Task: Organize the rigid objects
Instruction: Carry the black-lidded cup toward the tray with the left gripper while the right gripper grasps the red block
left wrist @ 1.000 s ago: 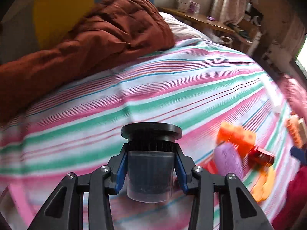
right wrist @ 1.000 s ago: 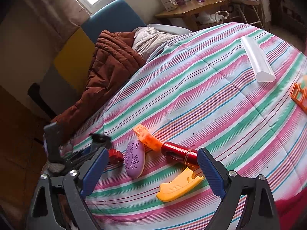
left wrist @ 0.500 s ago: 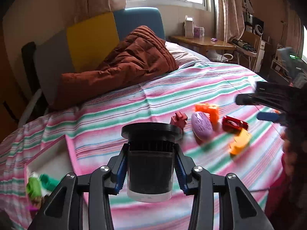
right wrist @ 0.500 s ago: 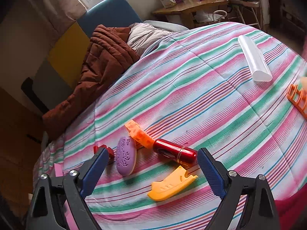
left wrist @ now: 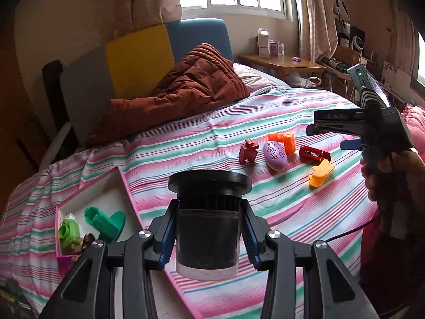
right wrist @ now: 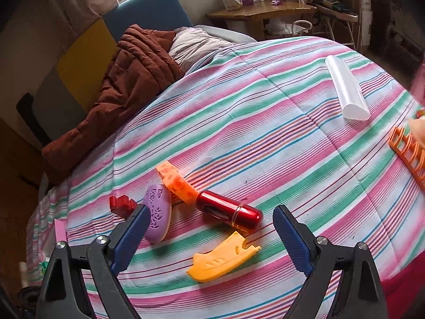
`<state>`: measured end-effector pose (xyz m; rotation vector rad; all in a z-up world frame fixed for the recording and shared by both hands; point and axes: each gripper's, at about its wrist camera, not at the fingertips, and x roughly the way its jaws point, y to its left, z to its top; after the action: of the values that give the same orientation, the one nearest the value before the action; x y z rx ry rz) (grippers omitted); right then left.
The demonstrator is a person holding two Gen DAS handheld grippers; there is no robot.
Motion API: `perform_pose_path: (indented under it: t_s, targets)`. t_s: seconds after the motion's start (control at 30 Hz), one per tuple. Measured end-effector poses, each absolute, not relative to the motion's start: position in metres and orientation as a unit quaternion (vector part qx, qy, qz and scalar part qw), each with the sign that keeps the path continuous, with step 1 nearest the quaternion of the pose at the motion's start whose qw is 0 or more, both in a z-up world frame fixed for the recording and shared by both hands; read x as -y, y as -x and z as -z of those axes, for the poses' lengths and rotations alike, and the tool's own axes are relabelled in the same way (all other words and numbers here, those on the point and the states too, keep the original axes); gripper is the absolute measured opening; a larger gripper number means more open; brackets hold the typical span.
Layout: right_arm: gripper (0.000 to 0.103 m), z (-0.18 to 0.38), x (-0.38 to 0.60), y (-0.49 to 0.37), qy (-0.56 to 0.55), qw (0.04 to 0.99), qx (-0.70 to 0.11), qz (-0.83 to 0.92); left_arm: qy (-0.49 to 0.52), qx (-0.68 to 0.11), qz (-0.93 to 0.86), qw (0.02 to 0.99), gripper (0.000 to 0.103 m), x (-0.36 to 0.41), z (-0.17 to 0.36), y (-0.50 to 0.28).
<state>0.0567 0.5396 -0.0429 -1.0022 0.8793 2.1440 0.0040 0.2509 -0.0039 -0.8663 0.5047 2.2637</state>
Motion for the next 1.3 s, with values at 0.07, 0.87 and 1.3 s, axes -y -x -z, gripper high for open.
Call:
perform_pose_path:
  t_s: [0.07,0.87,1.3]
  targets:
    - [0.094,0.043,-0.54,-0.056,0.378,0.306,-0.331,-0.809,0.332,-0.192,-0.865,0.325,0.044,-0.245,0.004,-0.006]
    - [0.094,0.042,-0.531,-0.047,0.384,0.298,-0.3,-0.821,0.352,-0.178,-0.867,0.306,0.044,-0.193,0.015,-0.009]
    - [0.092,0.04,-0.505,-0.024,0.394,0.231,-0.274,-0.846,0.382,-0.145,-0.869,0.279,0.044,-0.15,0.024,0.007]
